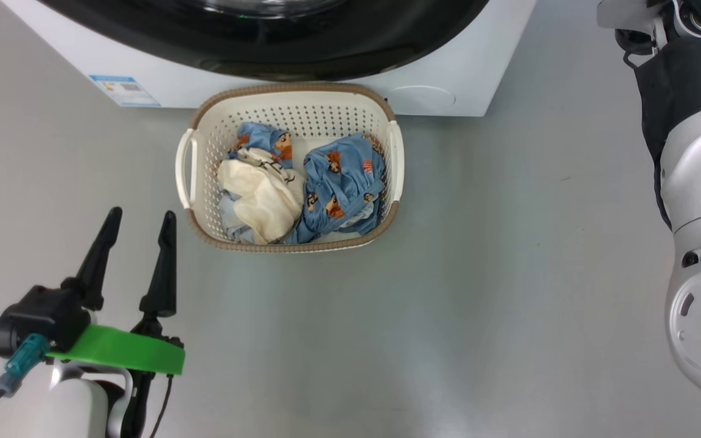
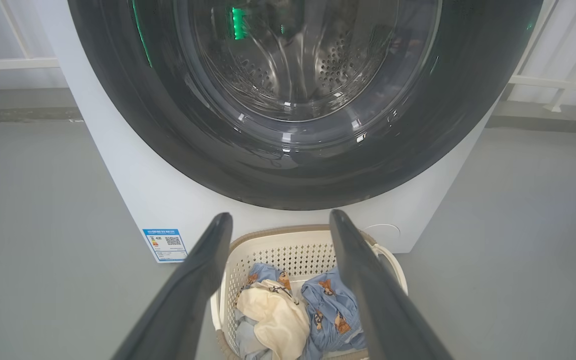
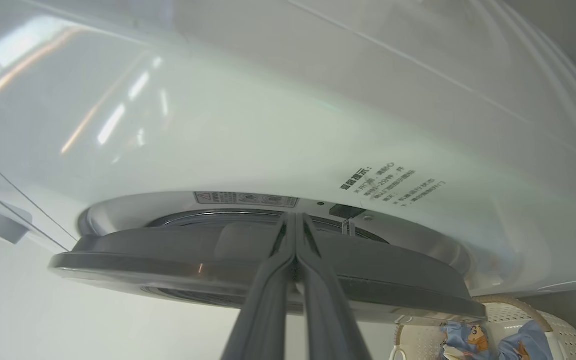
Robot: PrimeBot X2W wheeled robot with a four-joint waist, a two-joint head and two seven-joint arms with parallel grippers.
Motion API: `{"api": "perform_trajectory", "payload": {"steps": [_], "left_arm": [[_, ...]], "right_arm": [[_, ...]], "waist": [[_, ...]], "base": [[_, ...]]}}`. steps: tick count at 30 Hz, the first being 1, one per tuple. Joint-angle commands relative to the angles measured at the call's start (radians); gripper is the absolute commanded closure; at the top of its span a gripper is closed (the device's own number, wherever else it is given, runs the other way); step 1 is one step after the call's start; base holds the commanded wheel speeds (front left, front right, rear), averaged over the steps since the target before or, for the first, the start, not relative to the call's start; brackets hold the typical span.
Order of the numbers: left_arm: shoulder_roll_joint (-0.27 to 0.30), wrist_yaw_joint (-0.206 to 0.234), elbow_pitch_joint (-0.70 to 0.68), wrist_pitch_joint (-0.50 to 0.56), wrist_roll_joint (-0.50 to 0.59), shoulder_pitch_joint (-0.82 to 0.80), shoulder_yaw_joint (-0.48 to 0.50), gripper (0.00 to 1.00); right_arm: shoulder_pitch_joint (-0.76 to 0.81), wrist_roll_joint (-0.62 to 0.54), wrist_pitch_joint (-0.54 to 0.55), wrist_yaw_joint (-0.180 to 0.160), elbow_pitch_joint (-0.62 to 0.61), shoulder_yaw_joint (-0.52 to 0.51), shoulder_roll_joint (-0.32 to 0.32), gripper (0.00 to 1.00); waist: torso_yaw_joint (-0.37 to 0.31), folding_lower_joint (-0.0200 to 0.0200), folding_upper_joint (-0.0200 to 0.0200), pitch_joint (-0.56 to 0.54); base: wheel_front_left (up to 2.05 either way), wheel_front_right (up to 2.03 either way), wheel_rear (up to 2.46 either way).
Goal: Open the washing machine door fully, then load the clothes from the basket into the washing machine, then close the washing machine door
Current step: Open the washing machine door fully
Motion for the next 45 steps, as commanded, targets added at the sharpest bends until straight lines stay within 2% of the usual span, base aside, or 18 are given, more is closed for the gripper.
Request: {"api": "perform_trajectory", "payload": {"steps": [1, 29, 38, 45], "left_arm": [[0.022, -0.002, -0.019, -0.006, -0.006, -0.024, 0.030, 0.00], [-0.007, -0.002, -0.017, -0.006, -0.034, -0.063, 0.006, 0.00], [-0.011, -0.002, -0.010, -0.006, -0.035, -0.066, 0.008, 0.00], [-0.007, -0.002, -0.012, -0.006, -0.033, -0.059, 0.013, 0.00]], "right_arm": [[-0.042, -0.012, -0.003, 0.002, -0.020, 0.012, 0.019, 1.00], [-0.200, -0.094, -0.046, 0.002, 0.115, 0.005, 0.018, 1.00], [-0.183, -0.051, 0.104, 0.002, 0.098, 0.027, 0.019, 1.00], [-0.121, 0.056, 0.321, 0.002, 0.004, 0.085, 0.019, 1.00]], "waist": [[0.009, 0.0000, 0.0000, 0.010], [0.065, 0.0000, 0.0000, 0.097], [0.069, 0.0000, 0.0000, 0.078], [0.063, 0.0000, 0.0000, 0.063]], "base": [[0.00, 0.00, 0.00], [0.00, 0.00, 0.00], [0.00, 0.00, 0.00], [0.00, 0.00, 0.00]]}}
